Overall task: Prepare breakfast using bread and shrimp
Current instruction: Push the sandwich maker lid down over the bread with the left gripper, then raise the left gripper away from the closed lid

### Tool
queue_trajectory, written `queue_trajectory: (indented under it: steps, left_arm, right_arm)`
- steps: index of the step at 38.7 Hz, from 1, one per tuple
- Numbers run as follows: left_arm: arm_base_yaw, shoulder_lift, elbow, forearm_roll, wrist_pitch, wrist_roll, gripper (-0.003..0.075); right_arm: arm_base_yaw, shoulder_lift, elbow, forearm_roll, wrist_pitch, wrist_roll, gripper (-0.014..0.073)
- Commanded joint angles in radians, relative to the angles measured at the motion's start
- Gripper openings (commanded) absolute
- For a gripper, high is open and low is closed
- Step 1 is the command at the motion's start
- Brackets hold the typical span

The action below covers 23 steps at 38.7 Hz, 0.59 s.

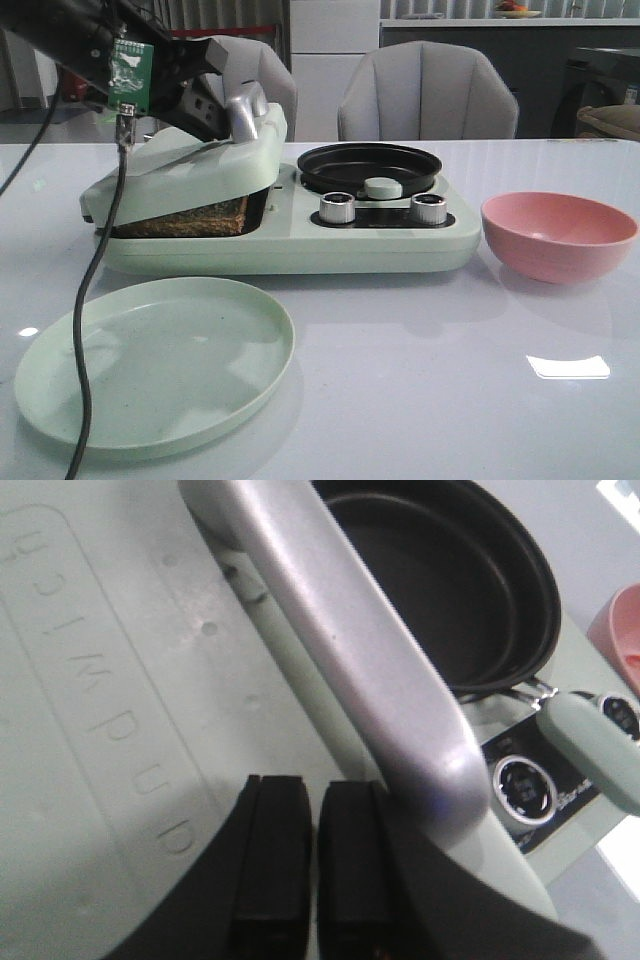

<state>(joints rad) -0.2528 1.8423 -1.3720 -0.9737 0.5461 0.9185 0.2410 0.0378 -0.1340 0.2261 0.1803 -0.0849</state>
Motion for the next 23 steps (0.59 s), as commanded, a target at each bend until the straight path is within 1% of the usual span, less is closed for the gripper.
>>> queue_trajectory:
  steps: [1, 8, 10, 12, 16, 23]
  left_arm:
    - [-0.008, -0.131, -0.027, 0.163, -0.061, -0.115, 0.0152]
    - [-0.008, -0.27, -0.027, 0.461, -0.08, -0.288, 0.0146]
    - [-0.008, -0.315, -0.027, 0.521, -0.066, -0.327, 0.0114]
    - [-0.008, -0.355, -0.023, 0.571, -0.058, -0.359, 0.0112]
    - [-0.019, -0.444, 0.007, 0.635, -0.058, -0.411, 0.0116]
    - [-0.021, -0.611, 0.108, 0.672, -0.058, -0.458, 0.0116]
  right_arm:
    - [-0.005, 0.012, -0.027, 0.002, -0.082, -0.009, 0.0487]
    - [-0.005, 0.012, -0.027, 0.002, -0.082, -0.009, 0.0487]
    - [-0.005, 0.012, -0.027, 0.002, -0.082, -0.009, 0.0487]
    - [-0.005, 0.012, -0.027, 0.002, -0.082, -0.009, 0.0487]
    - [-0.005, 0.012, -0.027, 0.002, -0.082, -0.009, 0.0487]
    - [-0.005, 0.012, -0.027, 0.002, -0.082, -0.009, 0.0487]
